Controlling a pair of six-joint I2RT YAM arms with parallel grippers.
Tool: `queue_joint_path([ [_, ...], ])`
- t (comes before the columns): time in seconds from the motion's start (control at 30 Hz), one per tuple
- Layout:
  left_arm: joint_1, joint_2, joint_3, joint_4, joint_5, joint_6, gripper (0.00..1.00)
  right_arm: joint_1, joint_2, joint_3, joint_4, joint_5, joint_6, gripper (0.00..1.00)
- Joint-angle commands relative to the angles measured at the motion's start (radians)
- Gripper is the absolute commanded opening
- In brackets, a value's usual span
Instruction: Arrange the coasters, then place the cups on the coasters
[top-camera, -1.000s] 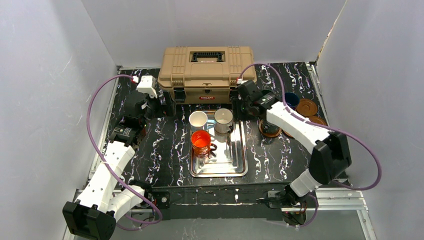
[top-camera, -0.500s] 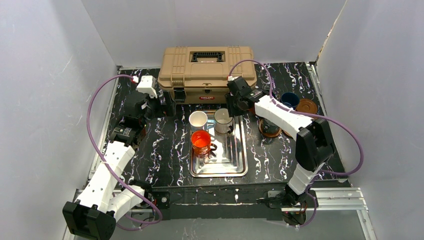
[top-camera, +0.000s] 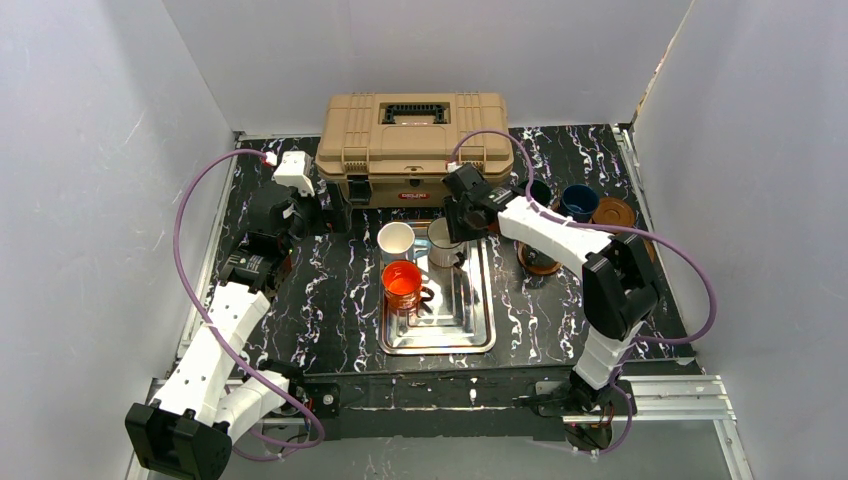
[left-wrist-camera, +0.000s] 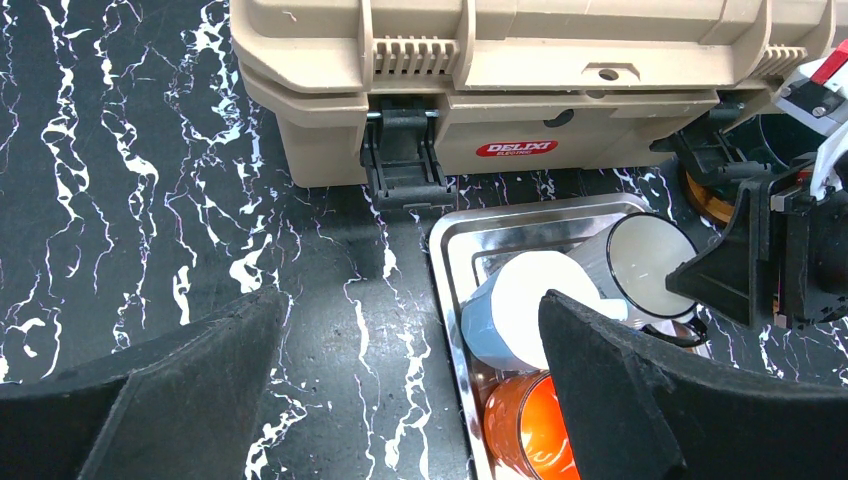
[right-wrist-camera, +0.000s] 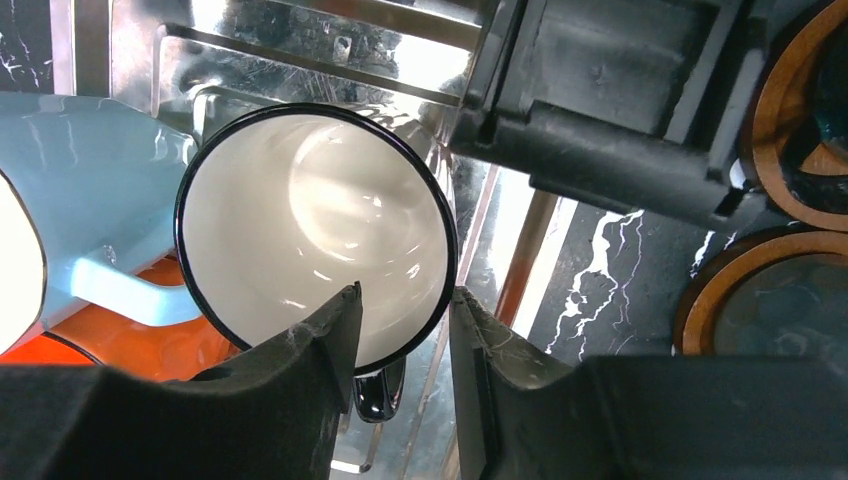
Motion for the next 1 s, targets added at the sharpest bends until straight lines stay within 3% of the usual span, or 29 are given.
queue_joint_path([
  [0.0,-0.004,-0.011,-0.001,-0.001,0.005,0.005,0.98,0.034,-0.037,-0.009,-0.017,-0.003,0.080,0.45],
  [0.4,-0.004,-0.015,0.002,-0.006,0.001,0.003,0.98,0.105,-0.101,-0.007,-0.093,0.039,0.158,0.48],
  [0.97,-0.003,-0.016,0.004,-0.008,-0.002,0.005,0.98,0.094,0.081,0.209,-0.161,0.167,-0.077,0.54],
])
